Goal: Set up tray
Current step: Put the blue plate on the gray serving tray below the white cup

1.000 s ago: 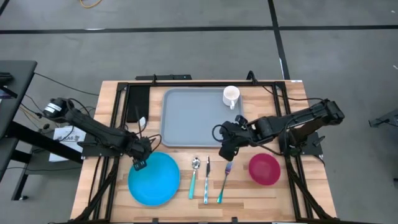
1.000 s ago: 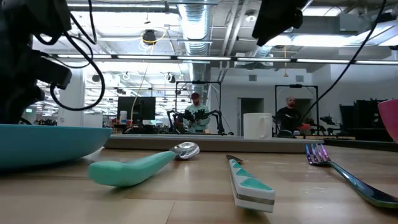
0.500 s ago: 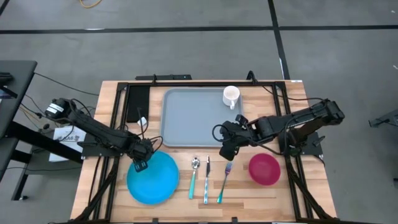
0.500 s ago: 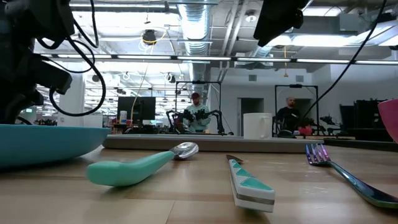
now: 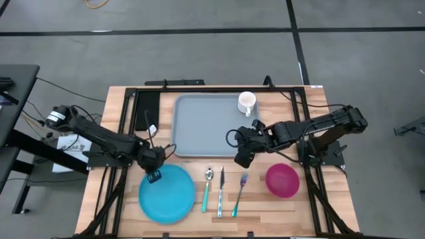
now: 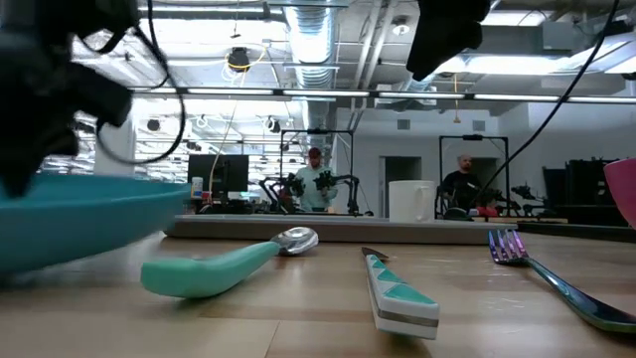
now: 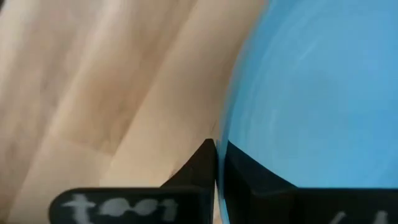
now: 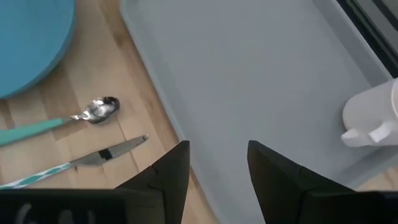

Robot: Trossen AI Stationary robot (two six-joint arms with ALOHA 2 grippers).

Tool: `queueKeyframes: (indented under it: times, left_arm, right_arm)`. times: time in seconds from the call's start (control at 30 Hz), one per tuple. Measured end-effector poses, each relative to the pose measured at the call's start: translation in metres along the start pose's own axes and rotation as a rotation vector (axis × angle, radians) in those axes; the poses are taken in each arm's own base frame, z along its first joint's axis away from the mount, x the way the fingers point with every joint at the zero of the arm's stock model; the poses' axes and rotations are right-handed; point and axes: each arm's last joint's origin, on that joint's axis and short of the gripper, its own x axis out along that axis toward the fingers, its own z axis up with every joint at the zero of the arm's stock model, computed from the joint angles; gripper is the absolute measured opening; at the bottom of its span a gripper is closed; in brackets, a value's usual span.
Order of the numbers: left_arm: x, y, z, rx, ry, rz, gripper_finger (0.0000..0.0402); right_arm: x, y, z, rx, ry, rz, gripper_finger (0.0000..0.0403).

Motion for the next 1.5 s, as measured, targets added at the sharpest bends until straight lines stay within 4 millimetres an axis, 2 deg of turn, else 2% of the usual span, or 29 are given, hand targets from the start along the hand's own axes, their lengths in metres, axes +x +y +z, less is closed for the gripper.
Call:
queueKeyframes:
  times: [0.23, 0.37, 0.6, 0.87, 1.07, 1.23, 1.37, 1.5]
  left_arm:
    - [-0.039, -0.001, 0.031, -0.145, -0.272, -0.035, 0.0000]
    - [-0.047, 0.006, 0.057, -0.243, -0.405, -0.034, 0.0000]
    - [-0.032, 0.030, 0.104, -0.356, -0.483, -0.049, 0.0000]
    - [-0.008, 0.059, 0.153, -0.469, -0.523, -0.085, 0.0000]
    - [-0.004, 0.059, 0.199, -0.425, -0.519, -0.065, 0.0000]
    - [-0.005, 0.057, 0.239, -0.385, -0.512, -0.040, 0.0000]
    - [-0.004, 0.059, 0.260, -0.373, -0.466, -0.030, 0.0000]
    - [0.000, 0.062, 0.272, -0.385, -0.429, -0.054, 0.0000]
  right_arm:
    - [0.000, -0.001, -0.001, -0.020, 0.015, -0.007, 0.0143]
    - [0.000, -0.001, -0.001, -0.020, 0.015, -0.006, 0.0139]
    - [-0.005, -0.003, -0.001, -0.011, 0.003, 0.011, 0.0137]
    - [-0.028, -0.015, -0.002, 0.038, -0.049, 0.040, 0.0134]
    - [-0.047, -0.025, -0.003, 0.064, -0.101, 0.062, 0.0133]
    - [-0.053, -0.030, -0.004, 0.075, -0.119, 0.068, 0.0134]
    - [-0.054, -0.031, -0.004, 0.069, -0.118, 0.066, 0.0134]
    - [-0.054, -0.032, -0.006, 0.059, -0.102, 0.056, 0.0133]
